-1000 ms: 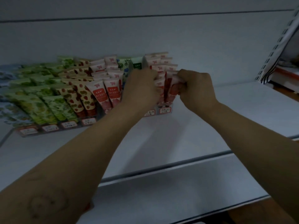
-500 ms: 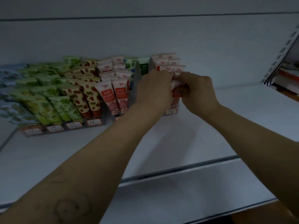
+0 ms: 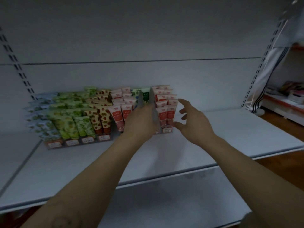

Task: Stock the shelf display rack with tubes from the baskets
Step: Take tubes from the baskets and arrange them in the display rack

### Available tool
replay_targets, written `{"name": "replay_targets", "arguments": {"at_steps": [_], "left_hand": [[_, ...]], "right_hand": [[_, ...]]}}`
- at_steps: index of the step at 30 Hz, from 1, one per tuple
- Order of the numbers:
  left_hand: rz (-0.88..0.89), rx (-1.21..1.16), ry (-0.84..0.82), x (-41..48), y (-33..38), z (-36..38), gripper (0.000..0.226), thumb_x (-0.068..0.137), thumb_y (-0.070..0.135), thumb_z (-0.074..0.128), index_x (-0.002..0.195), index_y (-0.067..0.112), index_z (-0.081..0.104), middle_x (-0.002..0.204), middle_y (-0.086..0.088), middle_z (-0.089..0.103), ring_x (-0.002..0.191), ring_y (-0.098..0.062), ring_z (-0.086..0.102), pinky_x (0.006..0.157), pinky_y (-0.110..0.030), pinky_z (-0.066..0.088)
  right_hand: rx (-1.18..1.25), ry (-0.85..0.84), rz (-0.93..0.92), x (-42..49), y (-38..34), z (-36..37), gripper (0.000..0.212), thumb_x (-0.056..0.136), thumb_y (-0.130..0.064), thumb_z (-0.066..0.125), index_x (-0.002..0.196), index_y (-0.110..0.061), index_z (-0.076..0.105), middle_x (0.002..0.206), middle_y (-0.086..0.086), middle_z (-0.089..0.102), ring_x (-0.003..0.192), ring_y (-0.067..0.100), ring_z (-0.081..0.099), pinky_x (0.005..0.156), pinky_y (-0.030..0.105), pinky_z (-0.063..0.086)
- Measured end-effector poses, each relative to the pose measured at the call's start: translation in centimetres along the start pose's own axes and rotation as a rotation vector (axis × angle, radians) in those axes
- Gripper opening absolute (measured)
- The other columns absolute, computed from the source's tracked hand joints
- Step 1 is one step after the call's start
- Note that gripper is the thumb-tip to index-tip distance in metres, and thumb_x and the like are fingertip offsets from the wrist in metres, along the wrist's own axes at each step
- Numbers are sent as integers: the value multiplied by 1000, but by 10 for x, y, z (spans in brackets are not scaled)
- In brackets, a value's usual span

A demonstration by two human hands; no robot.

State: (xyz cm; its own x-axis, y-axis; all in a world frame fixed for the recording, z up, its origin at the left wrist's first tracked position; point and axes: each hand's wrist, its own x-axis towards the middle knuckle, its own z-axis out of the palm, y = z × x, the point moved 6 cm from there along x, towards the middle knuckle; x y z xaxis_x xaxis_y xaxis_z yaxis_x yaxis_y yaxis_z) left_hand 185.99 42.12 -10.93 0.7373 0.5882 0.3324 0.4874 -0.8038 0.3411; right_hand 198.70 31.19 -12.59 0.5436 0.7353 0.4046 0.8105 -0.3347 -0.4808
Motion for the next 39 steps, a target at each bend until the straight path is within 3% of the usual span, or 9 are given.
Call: {"name": "replay_targets", "arguments": {"at_steps": [3, 9, 12, 15, 17, 21, 27, 37, 39], "left_hand": [[-1, 73, -22, -42, -7, -6, 31, 91, 33, 59, 117, 17, 57, 115, -5, 63, 99, -25, 60, 76, -34, 53], [80, 25, -25, -122, -9, -2, 40, 90, 43, 58, 127, 27, 55, 120, 7, 61, 106, -15, 56, 86, -30, 46], [170, -43, -102, -163, 0, 26, 34, 92, 42, 56, 121, 24, 59, 118, 6, 56, 101, -16, 57, 79, -32, 49], [248, -84, -132, -209, 10, 61, 28, 92, 39, 51, 106, 18, 64, 114, 1, 55, 86, -22, 62, 58, -36, 53], [271, -42, -198, -234, 14, 89, 29, 94, 39, 49, 109, 18, 62, 114, 0, 55, 87, -24, 61, 58, -34, 51], [156, 52, -455, -267, -7, 145, 42, 95, 45, 49, 131, 24, 49, 128, 2, 53, 112, -20, 53, 91, -32, 43], [133, 192, -749, -290, -38, 197, 41, 92, 45, 53, 123, 18, 52, 119, -4, 59, 107, -24, 55, 87, -36, 44], [-207, 24, -946, -362, -49, 275, 31, 94, 33, 51, 114, 11, 57, 112, -10, 63, 100, -27, 60, 79, -37, 51], [-219, 21, -968, -368, -52, 282, 27, 92, 29, 54, 110, 10, 58, 109, -11, 62, 99, -27, 60, 77, -38, 50]], "right_hand": [[-125, -72, -21, -22, -10, -5, 65, 82, -43, 69, 138, -25, 40, 125, -2, 57, 109, 16, 56, 90, 34, 48], [-266, -380, -122, -90, -48, 18, 49, 81, -52, 66, 122, -28, 55, 113, -9, 60, 99, 12, 57, 85, 30, 48], [-407, -443, -210, -132, -55, 28, 41, 85, -49, 61, 118, -26, 57, 116, -4, 54, 111, 15, 47, 89, 32, 44], [-361, -374, -213, -173, -52, 35, 33, 89, -41, 60, 116, -23, 60, 117, -1, 55, 113, 19, 49, 88, 30, 42], [-340, -500, -156, -202, -38, 53, 36, 90, -42, 59, 122, -26, 56, 123, -2, 54, 113, 18, 51, 89, 30, 44], [-482, -897, -42, -249, 10, 97, 53, 90, -44, 58, 137, -25, 43, 137, 1, 46, 121, 21, 47, 95, 34, 42], [-537, -1256, 42, -308, 58, 147, 55, 92, -31, 60, 142, -26, 39, 133, 6, 51, 112, 27, 53, 90, 40, 50], [-497, -1403, 313, -350, 107, 213, 44, 98, -26, 51, 133, 1, 49, 135, 20, 51, 102, 29, 60, 73, 34, 48], [-431, -1354, 377, -356, 116, 226, 44, 96, -21, 53, 134, 1, 48, 135, 22, 51, 80, 26, 58, 63, 32, 42]]}}
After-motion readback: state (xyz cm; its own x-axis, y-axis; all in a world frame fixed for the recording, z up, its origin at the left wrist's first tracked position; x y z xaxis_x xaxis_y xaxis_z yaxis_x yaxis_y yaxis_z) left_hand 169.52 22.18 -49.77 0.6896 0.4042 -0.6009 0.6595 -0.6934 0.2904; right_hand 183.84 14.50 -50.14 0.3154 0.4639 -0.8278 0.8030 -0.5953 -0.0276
